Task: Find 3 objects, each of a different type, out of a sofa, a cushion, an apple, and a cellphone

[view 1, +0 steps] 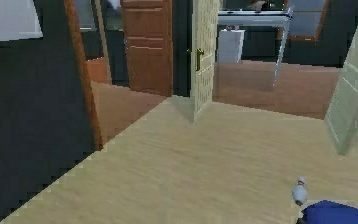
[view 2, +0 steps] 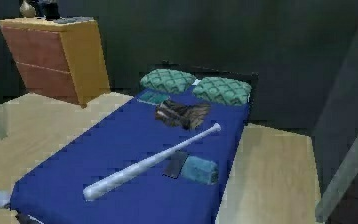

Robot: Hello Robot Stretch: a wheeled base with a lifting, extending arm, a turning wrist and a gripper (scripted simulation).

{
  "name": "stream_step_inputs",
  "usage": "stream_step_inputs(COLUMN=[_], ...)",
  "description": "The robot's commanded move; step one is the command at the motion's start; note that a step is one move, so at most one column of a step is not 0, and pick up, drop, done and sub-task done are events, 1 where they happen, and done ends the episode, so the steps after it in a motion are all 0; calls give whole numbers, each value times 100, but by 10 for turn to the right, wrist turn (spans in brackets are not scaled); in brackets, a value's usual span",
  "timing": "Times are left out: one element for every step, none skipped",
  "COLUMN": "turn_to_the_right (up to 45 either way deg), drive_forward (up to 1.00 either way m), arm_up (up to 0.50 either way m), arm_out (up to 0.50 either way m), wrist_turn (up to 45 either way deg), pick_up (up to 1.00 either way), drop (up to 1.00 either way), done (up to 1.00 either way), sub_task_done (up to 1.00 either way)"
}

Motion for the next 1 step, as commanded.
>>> stream_step_inputs(turn_to_the_right=[0], drive_forward=[75], arm_up=[0], arm_out=[0], wrist_turn=[0], pick_up=[0], drop=[0], done=[0], sub_task_done=[0])
